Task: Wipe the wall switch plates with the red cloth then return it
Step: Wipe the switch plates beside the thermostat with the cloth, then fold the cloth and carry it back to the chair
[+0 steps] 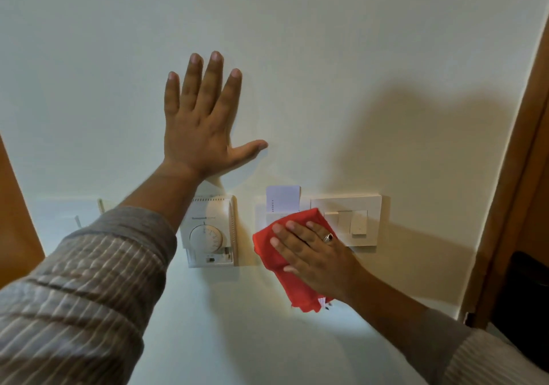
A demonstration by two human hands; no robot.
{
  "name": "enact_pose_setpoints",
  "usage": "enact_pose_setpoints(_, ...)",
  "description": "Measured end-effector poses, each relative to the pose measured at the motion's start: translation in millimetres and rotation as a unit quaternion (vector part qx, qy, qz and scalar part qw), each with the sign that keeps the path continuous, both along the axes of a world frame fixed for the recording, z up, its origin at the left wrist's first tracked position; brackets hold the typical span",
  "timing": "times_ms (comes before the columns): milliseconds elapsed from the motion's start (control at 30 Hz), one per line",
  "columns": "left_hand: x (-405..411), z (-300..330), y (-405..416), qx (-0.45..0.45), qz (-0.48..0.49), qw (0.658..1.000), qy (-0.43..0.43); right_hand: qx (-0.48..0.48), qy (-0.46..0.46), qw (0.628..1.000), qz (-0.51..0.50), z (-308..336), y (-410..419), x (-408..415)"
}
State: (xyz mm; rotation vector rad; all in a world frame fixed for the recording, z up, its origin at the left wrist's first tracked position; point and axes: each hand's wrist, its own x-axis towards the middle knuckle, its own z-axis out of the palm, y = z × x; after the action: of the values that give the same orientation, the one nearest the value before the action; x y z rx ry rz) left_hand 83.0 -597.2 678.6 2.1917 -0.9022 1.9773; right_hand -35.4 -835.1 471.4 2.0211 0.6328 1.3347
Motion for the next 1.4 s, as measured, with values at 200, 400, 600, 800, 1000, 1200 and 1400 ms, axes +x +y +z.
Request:
enact_pose_setpoints(200,-27.1,3.5,7.7,0.052,-0.001,0.991,0.124,-0.001,0.009,0.998,-0.064,8.5,16.8,-17.5)
enact_pose_setpoints(400,-103.8,-114.3,32.7,-0.082,-0.201,0.961,0.174,0.119,-0.056,0.991,0.005,33.6,47.0,-34.4)
enact_pose_setpoints(600,-160.6,-224.9,18.7,-0.136,-0.375,0.759,0.515,0.12,0.011,0.991,0.053,51.9,45.2,-64.5)
enact_pose_setpoints(800,-145.0,-171.0,3.8,-0.261,-0.418,0.601,0.629,0.304,0.015,0.948,0.092,79.0,66.9,-72.7)
enact_pose_setpoints(1000,-154.2,-176.7,13.6,-0.327,-0.463,0.477,0.672,0.852,0.272,0.423,0.147,30.2,111.3,-87.3)
enact_pose_setpoints(1200,-157.9,-196.5,83.5,-0.355,-0.438,0.411,0.716,0.875,0.187,0.423,0.145,-2.2,185.5,-94.8)
enact_pose_setpoints(1400,-145.5,-217.2,190.3,-0.34,-0.421,0.444,0.714,0.862,0.154,0.466,0.128,-15.0,297.5,-91.0)
